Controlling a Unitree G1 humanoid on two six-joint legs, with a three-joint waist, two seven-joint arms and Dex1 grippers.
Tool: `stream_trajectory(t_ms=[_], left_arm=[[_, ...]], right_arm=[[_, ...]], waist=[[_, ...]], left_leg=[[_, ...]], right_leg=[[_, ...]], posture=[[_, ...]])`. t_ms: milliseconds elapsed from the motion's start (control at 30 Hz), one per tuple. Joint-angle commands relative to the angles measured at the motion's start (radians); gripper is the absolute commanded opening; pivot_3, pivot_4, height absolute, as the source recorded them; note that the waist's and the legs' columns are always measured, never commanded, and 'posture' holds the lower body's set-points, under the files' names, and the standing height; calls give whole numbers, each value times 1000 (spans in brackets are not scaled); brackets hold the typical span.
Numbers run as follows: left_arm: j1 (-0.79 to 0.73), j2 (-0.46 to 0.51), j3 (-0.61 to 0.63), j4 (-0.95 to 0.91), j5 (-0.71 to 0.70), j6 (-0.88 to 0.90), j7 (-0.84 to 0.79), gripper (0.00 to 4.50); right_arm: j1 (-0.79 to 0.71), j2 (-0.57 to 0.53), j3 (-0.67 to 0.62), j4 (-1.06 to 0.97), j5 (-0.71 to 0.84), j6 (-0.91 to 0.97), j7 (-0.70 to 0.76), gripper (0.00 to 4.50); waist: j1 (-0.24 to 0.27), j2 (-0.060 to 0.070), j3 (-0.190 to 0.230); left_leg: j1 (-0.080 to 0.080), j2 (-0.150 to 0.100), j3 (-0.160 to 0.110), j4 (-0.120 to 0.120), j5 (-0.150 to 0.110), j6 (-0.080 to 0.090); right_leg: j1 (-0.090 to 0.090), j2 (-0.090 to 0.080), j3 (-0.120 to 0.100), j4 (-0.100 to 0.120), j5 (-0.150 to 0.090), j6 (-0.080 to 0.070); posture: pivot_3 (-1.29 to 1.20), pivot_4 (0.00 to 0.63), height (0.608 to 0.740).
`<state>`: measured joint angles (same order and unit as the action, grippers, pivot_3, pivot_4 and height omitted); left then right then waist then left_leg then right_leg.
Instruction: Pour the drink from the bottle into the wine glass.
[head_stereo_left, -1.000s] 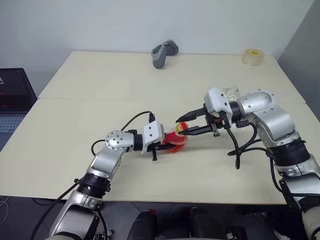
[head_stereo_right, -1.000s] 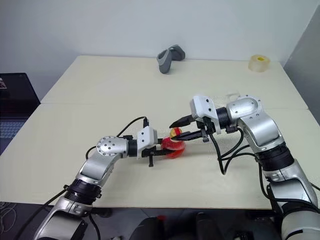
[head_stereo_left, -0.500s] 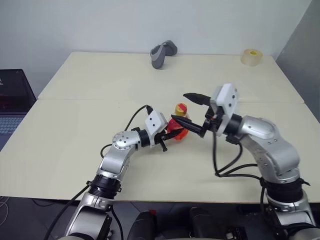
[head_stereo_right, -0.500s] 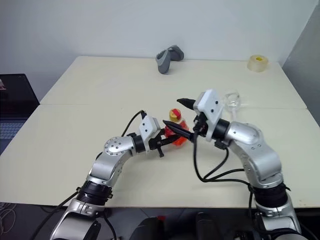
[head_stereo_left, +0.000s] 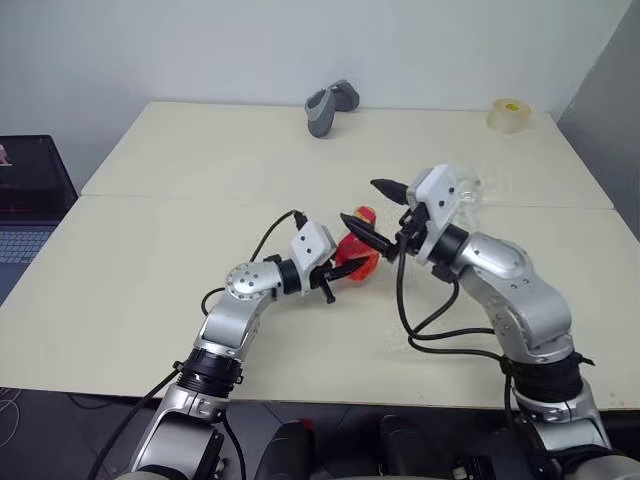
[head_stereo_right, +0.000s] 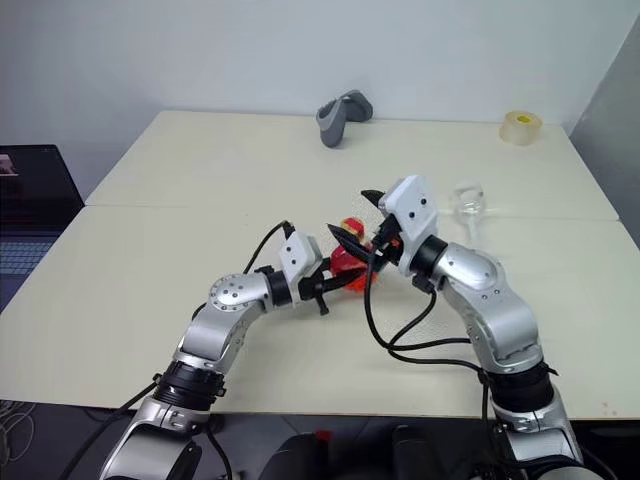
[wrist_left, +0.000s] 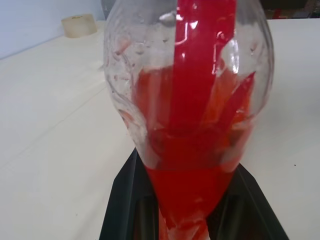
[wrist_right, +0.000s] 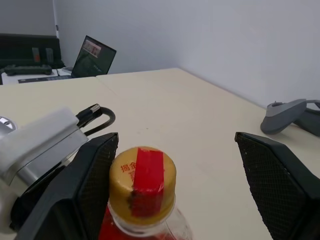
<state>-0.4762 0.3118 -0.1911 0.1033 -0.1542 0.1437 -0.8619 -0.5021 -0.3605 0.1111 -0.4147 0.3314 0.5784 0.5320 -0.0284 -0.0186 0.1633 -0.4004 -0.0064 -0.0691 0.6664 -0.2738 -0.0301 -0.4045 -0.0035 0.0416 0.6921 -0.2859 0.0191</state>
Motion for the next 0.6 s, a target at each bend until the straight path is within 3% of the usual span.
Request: stream_trajectory(t_ms=[33, 333, 600], left_arm=[[-6, 16, 17, -32, -14, -24, -9, 739], [-4, 32, 27, -30, -19, -27, 0, 719], [-6, 28, 24, -31, -17, -25, 4, 719]], right_arm=[[19, -62, -98, -21, 22, 9, 14, 3969], [103, -222, -126, -72, 112, 14, 155, 3969], [36, -94, -23, -146, 131, 68, 57, 3969]], waist=[[0, 0, 0], [0, 0, 0], [-4, 0, 0]], left_leg=[[0, 0, 0, 0, 0, 0], [0, 0, 1, 0, 0, 0], [1, 1, 0, -1, 0, 0]], right_leg=[[0, 0, 0, 0, 0, 0], [0, 0, 0, -1, 0, 0], [0, 2, 0, 0, 0, 0]], posture=[[0, 150, 740], [0, 150, 740], [0, 150, 740]])
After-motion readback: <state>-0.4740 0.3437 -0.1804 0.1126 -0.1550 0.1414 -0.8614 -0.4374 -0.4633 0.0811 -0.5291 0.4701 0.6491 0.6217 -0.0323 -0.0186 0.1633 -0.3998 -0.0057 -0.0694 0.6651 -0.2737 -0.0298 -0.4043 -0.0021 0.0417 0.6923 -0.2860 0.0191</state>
